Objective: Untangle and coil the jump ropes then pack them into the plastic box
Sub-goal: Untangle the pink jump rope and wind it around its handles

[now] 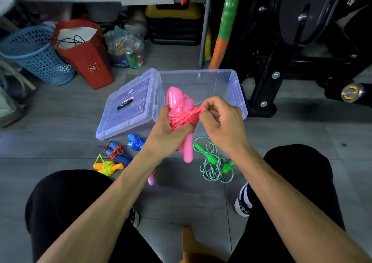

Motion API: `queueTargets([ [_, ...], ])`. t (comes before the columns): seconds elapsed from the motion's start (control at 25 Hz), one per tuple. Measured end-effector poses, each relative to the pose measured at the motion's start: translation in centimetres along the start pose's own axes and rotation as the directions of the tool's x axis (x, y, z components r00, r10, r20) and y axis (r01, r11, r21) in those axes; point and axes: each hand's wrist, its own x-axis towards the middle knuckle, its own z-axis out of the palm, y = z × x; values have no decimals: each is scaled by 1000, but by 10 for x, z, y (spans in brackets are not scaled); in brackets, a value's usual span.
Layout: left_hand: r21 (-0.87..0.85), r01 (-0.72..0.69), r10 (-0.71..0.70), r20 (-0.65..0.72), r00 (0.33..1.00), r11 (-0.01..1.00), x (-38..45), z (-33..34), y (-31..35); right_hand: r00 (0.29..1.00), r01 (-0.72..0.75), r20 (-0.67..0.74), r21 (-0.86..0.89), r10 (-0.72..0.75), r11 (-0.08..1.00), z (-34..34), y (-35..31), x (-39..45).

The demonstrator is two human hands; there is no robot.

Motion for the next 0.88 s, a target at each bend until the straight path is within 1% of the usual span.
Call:
queueTargets([
  [0.04,-17,-15,14,-34,999,1000,1,-1,0,999,-46,18,62,45,997,0,1,2],
  [0.08,-52,-40,36,-72,997,998,3,-1,0,993,-114,48,173,107,978,0,0,4],
  [0.12,-101,-55,44,-104,994,993,2,-2,2,984,-175,87,287,157,942,-1,1,6],
  [0.16,-152,-53,34,-125,992,987,2,-2,2,974,-221,130,348,187,911,-2,1,8],
  [0.2,-195,-36,10,-132,991,980,3,-2,1,967,-237,175,328,188,914,-3,0,7],
  [0.24,-226,-16,-15,-133,991,974,2,-2,1,961,-214,221,207,167,955,-4,0,8],
  [0.28,-233,-7,-24,-128,992,972,2,-1,-1,955,-145,266,33,132,989,-4,1,8],
  [0.32,-204,-19,-6,-121,993,979,1,0,-5,948,-56,304,-113,88,992,-4,1,8],
  [0.36,-131,-50,35,-113,993,990,2,0,-8,945,12,324,-184,49,983,-3,3,8],
  [0.4,-30,-88,85,-92,992,996,2,0,-10,944,30,330,-173,30,984,-4,3,8],
  [0.44,88,-108,114,-69,991,990,4,-1,-12,939,-1,342,-110,39,994,-5,4,9],
  [0.48,219,-93,108,-58,992,971,6,-2,-15,928,-49,368,-29,56,998,-7,3,9],
  [0.56,458,17,39,-113,993,889,11,-3,-18,905,-139,415,86,92,987,-7,1,8],
  [0.6,519,64,16,-147,989,852,14,-4,-20,901,-165,420,106,106,981,-6,-1,6],
  [0.68,533,115,-25,-172,985,838,22,-5,-26,914,-166,389,107,112,980,1,-5,2],
  [0.76,526,125,-40,-171,984,841,31,-6,-33,935,-87,349,68,58,994,7,-9,-4],
  [0.88,513,117,-47,-148,988,851,43,-5,-39,941,7,337,49,-23,999,10,-8,-10],
])
